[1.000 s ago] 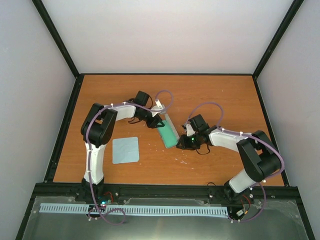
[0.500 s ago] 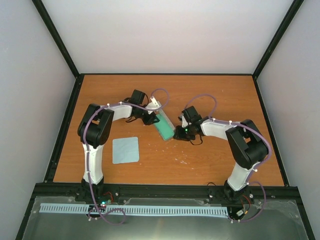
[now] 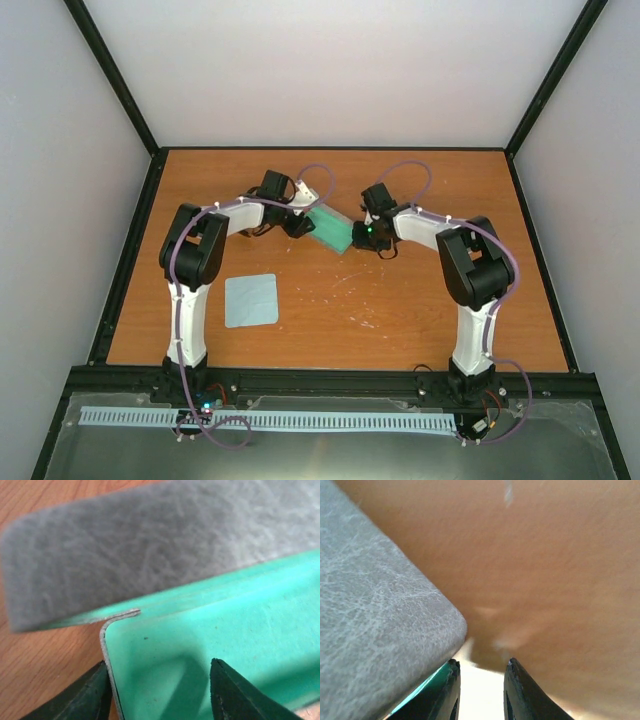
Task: Organize the sunglasses
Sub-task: Move the sunglasses case at the center of the board.
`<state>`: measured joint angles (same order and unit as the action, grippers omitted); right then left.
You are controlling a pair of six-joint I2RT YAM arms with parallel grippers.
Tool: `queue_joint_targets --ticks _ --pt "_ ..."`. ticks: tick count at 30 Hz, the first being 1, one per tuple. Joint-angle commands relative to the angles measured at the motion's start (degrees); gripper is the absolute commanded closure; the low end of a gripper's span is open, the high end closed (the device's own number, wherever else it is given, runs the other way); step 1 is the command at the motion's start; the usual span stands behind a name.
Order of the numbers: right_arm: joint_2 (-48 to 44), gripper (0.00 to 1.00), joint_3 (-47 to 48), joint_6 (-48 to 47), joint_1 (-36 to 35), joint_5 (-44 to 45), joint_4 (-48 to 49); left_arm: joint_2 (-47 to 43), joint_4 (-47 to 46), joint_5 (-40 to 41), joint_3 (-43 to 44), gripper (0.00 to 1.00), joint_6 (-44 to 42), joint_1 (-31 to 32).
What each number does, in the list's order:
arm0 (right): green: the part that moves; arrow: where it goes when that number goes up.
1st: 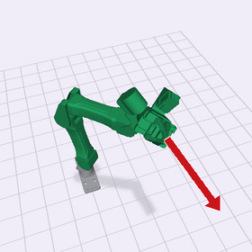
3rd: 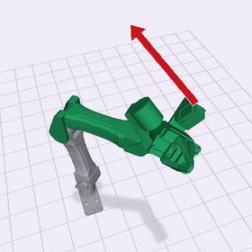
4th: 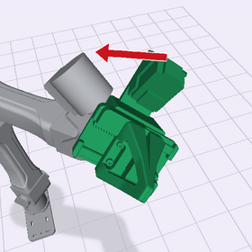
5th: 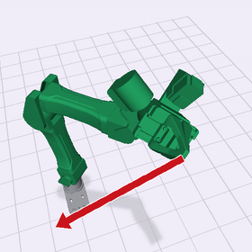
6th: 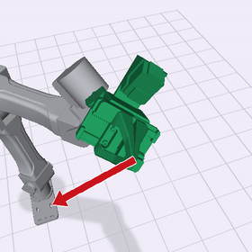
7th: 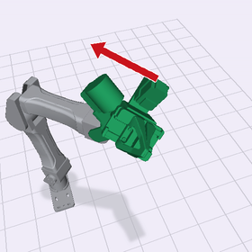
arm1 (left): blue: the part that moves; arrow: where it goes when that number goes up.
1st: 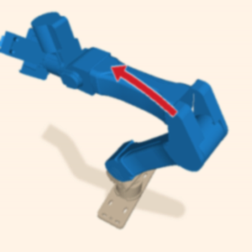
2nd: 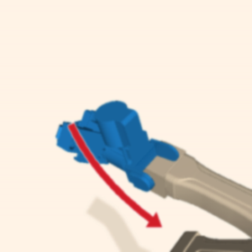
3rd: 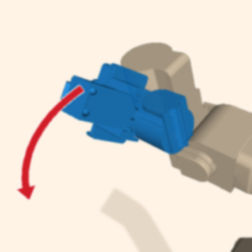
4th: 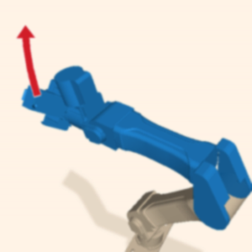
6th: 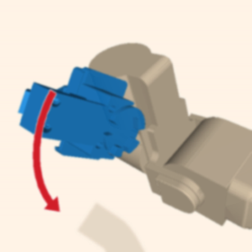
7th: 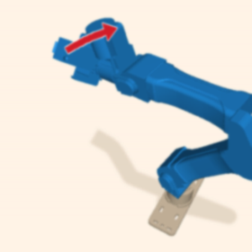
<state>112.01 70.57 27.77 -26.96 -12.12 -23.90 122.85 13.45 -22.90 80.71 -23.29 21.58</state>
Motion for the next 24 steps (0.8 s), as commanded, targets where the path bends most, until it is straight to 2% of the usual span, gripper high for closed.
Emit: queue_joint_targets --ticks 1,5,12,16,21,24 --pt "4.9 0.74 4.1 -1.5 1.6 2.7 7.2 0.2 4.9 -9.8 0.4 0.43 0.9 3.8" --pt "5.2 0.73 4.7 -2.6 2.2 3.2 6.8 -1.7 4.1 -9.2 -1.5 0.34 0.9 3.8" --pt "7.1 0.73 6.7 -2.8 2.4 3.4 7.1 -4.5 3.4 -11.8 -4.3 0.30 2.9 3.8" --pt "8.4 0.73 8.2 -3.5 2.5 4.8 7.4 -6.4 2.8 -11.7 -5.9 0.16 3.8 3.8" --pt "10.3 0.72 11.8 -4.9 3.0 4.5 5.6 -9.0 1.8 -11.9 -8.6 0.11 4.7 3.8" --pt "8.9 0.72 10.6 -4.9 3.0 4.8 5.3 -10.4 0.8 -9.5 -10.2 0.07 4.7 3.8"
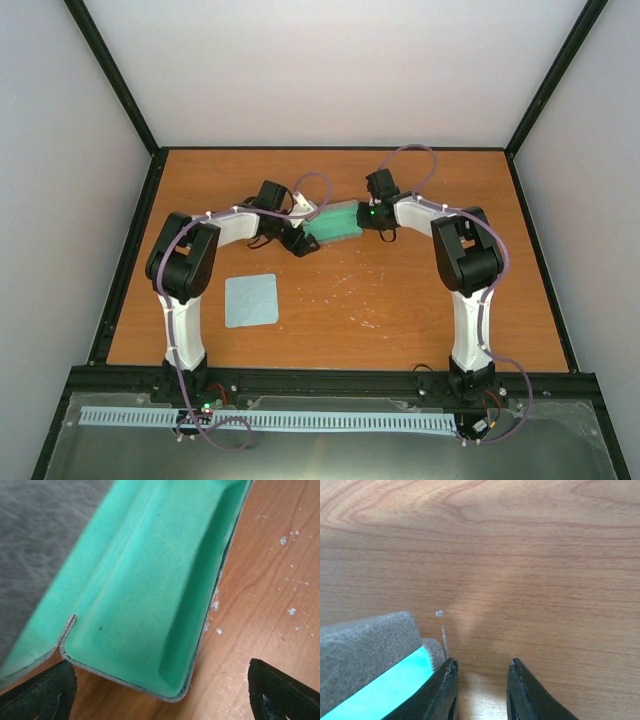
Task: Organize the sunglasses
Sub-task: Move the sunglasses case at the center of the board.
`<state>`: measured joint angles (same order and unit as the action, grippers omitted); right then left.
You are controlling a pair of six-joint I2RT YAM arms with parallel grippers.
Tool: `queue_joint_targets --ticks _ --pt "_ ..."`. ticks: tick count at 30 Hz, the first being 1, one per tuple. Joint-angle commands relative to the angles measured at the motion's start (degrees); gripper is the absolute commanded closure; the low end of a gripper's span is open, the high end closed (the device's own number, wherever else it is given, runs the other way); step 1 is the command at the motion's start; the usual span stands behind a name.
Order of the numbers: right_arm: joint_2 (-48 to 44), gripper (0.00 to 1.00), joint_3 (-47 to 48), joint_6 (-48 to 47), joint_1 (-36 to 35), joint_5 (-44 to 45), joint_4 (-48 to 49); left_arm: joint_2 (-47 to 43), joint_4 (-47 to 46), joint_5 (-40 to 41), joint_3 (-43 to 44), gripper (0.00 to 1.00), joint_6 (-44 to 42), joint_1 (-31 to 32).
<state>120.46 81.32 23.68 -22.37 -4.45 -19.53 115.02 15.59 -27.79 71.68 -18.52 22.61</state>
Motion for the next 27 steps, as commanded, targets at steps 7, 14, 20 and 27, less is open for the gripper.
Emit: queue_joint_targets --ticks 7,14,20,27 --pt "-7.1 0.58 -8.4 0.2 -1.6 -2.2 2.1 -6.8 -4.8 1.7 -4.4 0.00 0.0 2.8" --pt "-16.2 0.48 -13.9 -0.2 -1.7 0.0 1.5 -10.8 -10.1 9.3 -7.7 0.01 0.9 2.6" --pt "-19.3 0.49 -15.1 -1.4 -2.3 2.6 -0.4 -12.9 -11.8 11.9 -8.8 0.01 1.8 2.3" --pt "-27.6 0.51 -18.6 -4.8 -10.6 5.5 -0.1 -22.2 -9.6 9.6 -12.3 0.22 -0.8 -2.6"
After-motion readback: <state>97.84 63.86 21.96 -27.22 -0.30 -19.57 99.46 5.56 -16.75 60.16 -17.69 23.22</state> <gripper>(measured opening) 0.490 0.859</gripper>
